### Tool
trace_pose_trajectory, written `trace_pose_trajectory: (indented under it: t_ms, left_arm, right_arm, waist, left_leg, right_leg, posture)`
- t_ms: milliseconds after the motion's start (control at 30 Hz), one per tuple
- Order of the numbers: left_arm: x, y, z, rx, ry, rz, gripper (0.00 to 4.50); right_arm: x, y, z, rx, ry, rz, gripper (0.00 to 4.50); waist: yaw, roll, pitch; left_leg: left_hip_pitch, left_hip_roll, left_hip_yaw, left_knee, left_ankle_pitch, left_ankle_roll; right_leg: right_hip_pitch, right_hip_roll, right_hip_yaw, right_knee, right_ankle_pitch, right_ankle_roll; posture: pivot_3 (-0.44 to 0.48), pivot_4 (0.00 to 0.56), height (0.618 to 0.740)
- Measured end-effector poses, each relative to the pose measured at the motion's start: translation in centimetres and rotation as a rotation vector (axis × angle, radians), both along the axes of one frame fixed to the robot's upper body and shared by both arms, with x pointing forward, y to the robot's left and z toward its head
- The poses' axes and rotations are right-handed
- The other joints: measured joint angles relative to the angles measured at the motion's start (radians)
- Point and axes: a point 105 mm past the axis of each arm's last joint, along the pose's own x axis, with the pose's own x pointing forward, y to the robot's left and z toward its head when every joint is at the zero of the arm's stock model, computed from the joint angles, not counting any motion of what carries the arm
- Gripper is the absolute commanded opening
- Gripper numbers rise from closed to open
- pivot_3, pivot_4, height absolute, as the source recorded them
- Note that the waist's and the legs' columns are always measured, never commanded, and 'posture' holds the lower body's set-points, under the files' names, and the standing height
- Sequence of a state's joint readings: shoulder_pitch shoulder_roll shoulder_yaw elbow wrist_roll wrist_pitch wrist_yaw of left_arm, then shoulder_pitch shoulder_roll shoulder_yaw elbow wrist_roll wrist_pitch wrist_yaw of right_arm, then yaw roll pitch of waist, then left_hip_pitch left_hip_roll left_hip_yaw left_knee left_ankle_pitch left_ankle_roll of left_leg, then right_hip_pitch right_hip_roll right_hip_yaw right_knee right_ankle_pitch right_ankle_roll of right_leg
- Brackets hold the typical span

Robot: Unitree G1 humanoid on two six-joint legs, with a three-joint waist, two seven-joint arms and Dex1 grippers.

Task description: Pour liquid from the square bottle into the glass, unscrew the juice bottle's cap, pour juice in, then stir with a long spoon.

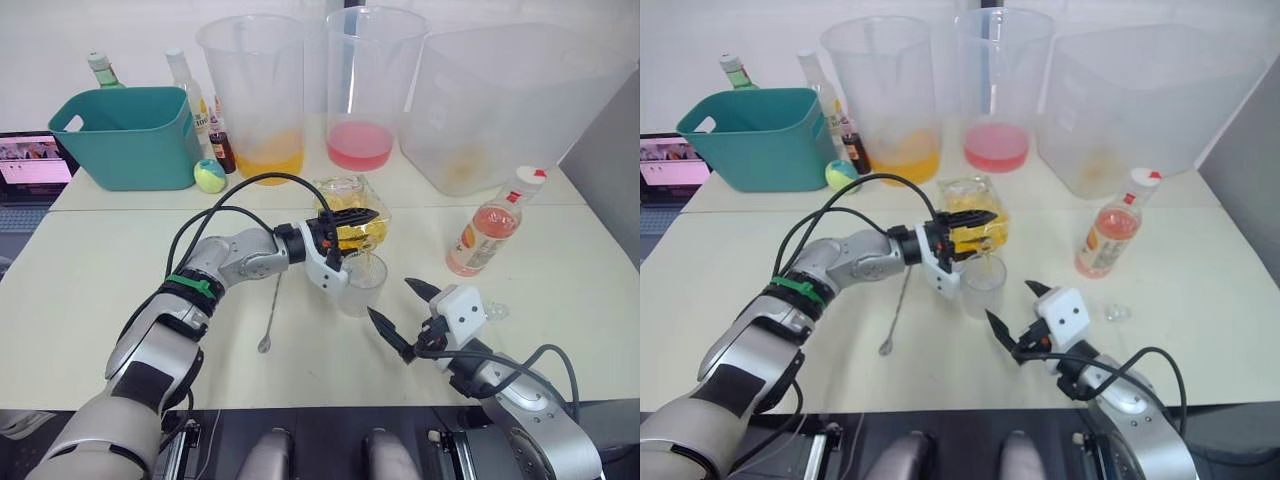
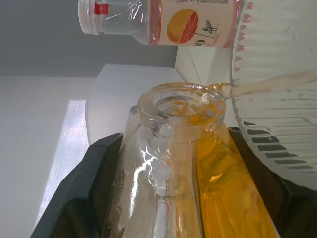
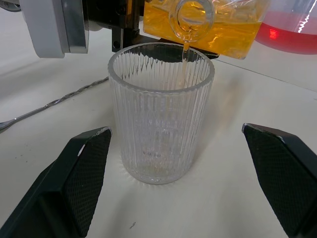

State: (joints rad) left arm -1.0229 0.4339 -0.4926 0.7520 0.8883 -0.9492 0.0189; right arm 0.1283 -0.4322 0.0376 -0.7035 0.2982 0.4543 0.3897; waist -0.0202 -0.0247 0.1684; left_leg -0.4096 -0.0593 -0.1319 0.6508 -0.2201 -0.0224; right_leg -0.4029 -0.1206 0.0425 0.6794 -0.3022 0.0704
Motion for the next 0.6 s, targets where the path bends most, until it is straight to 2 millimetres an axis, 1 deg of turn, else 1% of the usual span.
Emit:
trace_pose_trajectory:
  t_ms: [267,367,600]
  left_arm:
    - [-0.01,-0.01,-0.12,0.003,-0.017,-0.001,2.82]
    - [0.10,-0.02,-0.34,0.035,-0.041,0.001,2.82]
    - [0.16,-0.28,0.31,0.046,-0.096,-0.012,2.82]
  right_arm:
    - [0.06,-0.05,-0.15,0.007,0.013,-0.008,4.47]
    - [0.08,-0.06,-0.13,0.009,0.013,-0.009,4.47]
    - [0.10,-0.03,-0.09,0.015,0.013,-0.011,4.47]
  waist:
    - [0.000,0.000,0.000]
    - [0.000,0.000,0.000]
    - [0.000,0.000,0.000]
  left_leg:
    - [-0.001,0.000,0.000,0.001,0.000,0.000]
    - [-0.001,0.000,0.000,0.001,0.000,0.000]
    - [-0.001,0.000,0.000,0.002,0.000,0.000]
  right_leg:
    - [0.000,0.000,0.000,0.000,0.000,0.000]
    - [0.000,0.000,0.000,0.000,0.000,0.000]
    - [-0.001,0.000,0.000,0.001,0.000,0.000]
  posture:
    - [0.000,0.150,0.738]
    - [0.000,0.150,0.738]
    - [0.000,0.150,0.738]
